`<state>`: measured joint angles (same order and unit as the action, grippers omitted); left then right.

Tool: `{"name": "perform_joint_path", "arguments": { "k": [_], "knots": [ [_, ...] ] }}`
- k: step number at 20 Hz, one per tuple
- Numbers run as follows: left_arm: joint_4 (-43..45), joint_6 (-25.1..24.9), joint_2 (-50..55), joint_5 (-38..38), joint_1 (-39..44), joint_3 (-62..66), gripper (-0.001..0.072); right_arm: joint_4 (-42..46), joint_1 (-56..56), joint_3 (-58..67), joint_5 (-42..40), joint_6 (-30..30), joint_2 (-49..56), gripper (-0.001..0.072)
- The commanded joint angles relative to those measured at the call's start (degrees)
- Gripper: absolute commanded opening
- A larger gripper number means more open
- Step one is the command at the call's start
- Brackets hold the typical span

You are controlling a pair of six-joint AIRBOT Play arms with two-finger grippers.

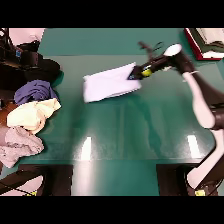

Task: Fold the shirts.

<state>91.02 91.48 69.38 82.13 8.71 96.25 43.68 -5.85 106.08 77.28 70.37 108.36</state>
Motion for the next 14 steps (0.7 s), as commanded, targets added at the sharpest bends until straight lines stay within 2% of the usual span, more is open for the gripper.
{"name": "perform_joint_path", "arguments": {
  "k": [1,7,11,14],
  "knots": [
    [0.02,0.00,0.02,-0.11,-0.04,-0.02,0.0029,8.20,11.54,-7.74,-2.40,1.92,-10.88,0.0015],
    [-0.22,0.11,0.02,-0.04,-0.04,-0.02,0.0029,19.58,33.66,-22.64,-12.24,7.50,-25.86,0.0014],
    [-2.71,0.87,0.02,-0.09,-0.04,-0.02,0.0028,19.89,47.69,-32.02,-19.45,10.91,-32.46,0.0015],
    [-3.48,1.36,0.02,-0.11,-0.04,-0.02,0.0029,19.89,55.04,-38.53,-21.70,11.80,-35.58,0.0014]
  ]
}}
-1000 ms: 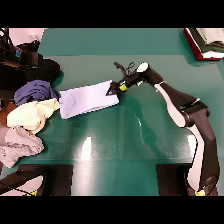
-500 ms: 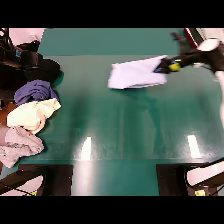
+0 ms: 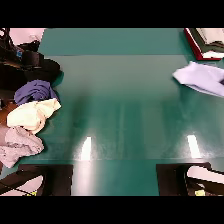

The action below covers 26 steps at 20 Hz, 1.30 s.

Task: Fold the shirts.

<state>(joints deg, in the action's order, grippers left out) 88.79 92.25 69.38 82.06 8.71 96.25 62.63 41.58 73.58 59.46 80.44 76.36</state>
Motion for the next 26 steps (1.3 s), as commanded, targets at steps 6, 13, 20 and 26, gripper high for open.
{"name": "perform_joint_path", "arguments": {
  "k": [6,13,20,26],
  "knots": [
    [-1.42,0.76,0.02,-0.02,-0.04,-0.02,0.0029,1.40,12.09,-12.37,-1.40,3.58,-6.23,0.0015],
    [-1.38,0.28,0.02,-0.22,-0.04,0.00,0.0029,18.99,15.37,-7.13,13.38,6.73,-7.93,0.0544],
    [-1.42,0.50,0.00,-0.46,-0.04,0.00,0.0029,5.09,13.53,2.80,19.15,10.71,-8.00,0.0543],
    [-1.40,0.50,0.00,-0.66,-0.04,0.00,0.0029,2.32,-8.57,5.33,23.23,10.47,-8.00,0.0019]
  ]
}}
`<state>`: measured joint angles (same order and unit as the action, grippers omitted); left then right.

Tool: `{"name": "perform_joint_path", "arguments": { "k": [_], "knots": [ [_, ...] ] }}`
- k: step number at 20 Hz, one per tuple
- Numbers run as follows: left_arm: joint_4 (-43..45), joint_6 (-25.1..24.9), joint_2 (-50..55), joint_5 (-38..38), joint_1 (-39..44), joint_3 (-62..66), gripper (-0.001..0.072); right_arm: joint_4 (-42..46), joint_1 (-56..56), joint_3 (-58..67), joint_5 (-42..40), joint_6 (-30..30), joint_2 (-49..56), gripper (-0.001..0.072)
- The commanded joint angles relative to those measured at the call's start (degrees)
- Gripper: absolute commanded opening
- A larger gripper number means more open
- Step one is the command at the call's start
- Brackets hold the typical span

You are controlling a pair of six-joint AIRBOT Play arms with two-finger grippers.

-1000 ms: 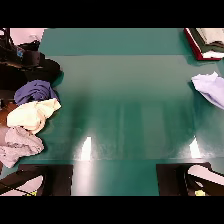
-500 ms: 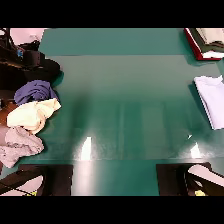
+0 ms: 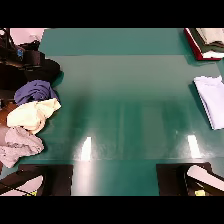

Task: Fold the shirts.

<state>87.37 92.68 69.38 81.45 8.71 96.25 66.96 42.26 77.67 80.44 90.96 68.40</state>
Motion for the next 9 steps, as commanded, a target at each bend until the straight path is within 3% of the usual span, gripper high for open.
{"name": "perform_joint_path", "arguments": {
  "k": [1,9],
  "knots": [
    [0.02,0.07,0.00,-0.04,-0.04,0.00,0.0029,-2.03,-13.31,1.25,2.27,-0.02,-0.11,0.0019],
    [0.02,0.07,0.00,-0.04,-0.04,0.00,0.0029,-0.83,-36.46,1.20,2.05,-0.02,-0.11,0.0019]
  ]
}}
